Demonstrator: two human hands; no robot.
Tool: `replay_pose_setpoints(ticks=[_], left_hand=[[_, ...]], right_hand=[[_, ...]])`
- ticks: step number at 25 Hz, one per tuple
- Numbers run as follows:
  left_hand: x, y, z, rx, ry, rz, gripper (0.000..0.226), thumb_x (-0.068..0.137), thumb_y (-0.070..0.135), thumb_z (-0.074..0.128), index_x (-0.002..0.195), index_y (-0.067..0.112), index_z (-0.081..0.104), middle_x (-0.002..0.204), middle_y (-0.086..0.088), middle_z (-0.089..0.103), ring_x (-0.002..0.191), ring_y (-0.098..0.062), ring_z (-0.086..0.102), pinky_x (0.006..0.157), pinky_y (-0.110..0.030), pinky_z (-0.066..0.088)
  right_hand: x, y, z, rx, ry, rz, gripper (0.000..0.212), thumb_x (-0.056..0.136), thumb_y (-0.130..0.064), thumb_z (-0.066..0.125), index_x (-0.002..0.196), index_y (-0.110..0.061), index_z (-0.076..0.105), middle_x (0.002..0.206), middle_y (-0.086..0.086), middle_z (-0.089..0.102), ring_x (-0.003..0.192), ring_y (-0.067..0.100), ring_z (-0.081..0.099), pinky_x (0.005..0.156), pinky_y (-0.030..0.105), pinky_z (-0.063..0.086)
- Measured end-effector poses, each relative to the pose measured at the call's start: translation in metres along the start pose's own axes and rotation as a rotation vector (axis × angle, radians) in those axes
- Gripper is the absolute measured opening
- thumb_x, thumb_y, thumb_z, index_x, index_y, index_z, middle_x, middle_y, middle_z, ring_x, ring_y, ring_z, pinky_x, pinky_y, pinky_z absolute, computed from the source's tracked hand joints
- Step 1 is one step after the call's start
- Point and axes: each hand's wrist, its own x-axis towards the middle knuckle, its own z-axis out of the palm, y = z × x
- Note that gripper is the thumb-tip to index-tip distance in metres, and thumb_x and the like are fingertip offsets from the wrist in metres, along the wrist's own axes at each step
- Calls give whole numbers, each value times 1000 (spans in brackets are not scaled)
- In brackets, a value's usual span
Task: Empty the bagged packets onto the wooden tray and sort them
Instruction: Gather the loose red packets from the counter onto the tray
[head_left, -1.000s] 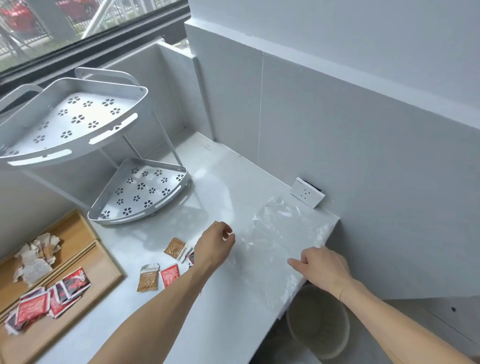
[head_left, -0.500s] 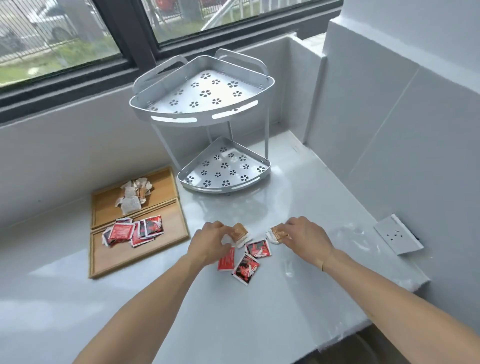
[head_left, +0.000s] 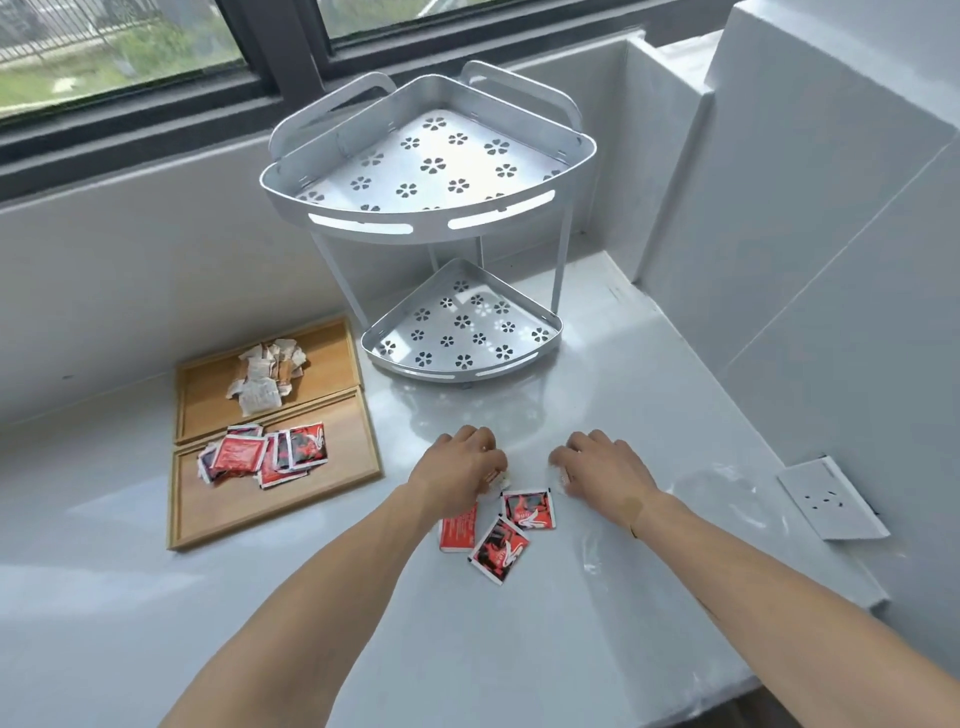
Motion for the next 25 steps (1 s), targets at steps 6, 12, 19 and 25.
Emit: replay_pose_setpoints(ticks=[6, 12, 19, 25], left_hand=[[-16, -1, 1, -338, 44, -280, 13, 87, 19, 60, 94, 22, 49, 90, 0, 63, 87, -30, 58, 63, -34, 42], [-70, -27, 6, -840, 223, -757, 42, 80, 21, 73, 121, 21, 62, 82, 2, 64, 73, -18, 62, 61, -27, 50], [-82, -20, 20, -907, 144, -912, 54, 77, 20, 78, 127, 12, 59, 96, -10, 70, 76, -25, 66, 61, -28, 51], [-70, -7, 17, -692, 149, -932, 28, 73, 20, 73, 99, 14, 65, 99, -6, 62, 88, -27, 62, 66, -32, 48]], right_hand=[[0, -2, 1, 180, 8, 136, 29, 88, -24, 56, 116, -20, 58, 117, 3, 53, 104, 27, 53, 75, 34, 41], [-1, -17, -2, 450, -12, 217, 28, 79, -19, 59, 105, -28, 62, 98, 1, 71, 89, 26, 64, 65, 29, 41], [-5, -17, 6, 566, 30, 271, 28, 76, -20, 67, 103, -24, 64, 90, 6, 73, 83, 27, 67, 72, 36, 55], [-9, -18, 13, 540, 133, 330, 23, 75, -25, 70, 97, -20, 65, 88, 6, 72, 82, 28, 65, 65, 35, 52]])
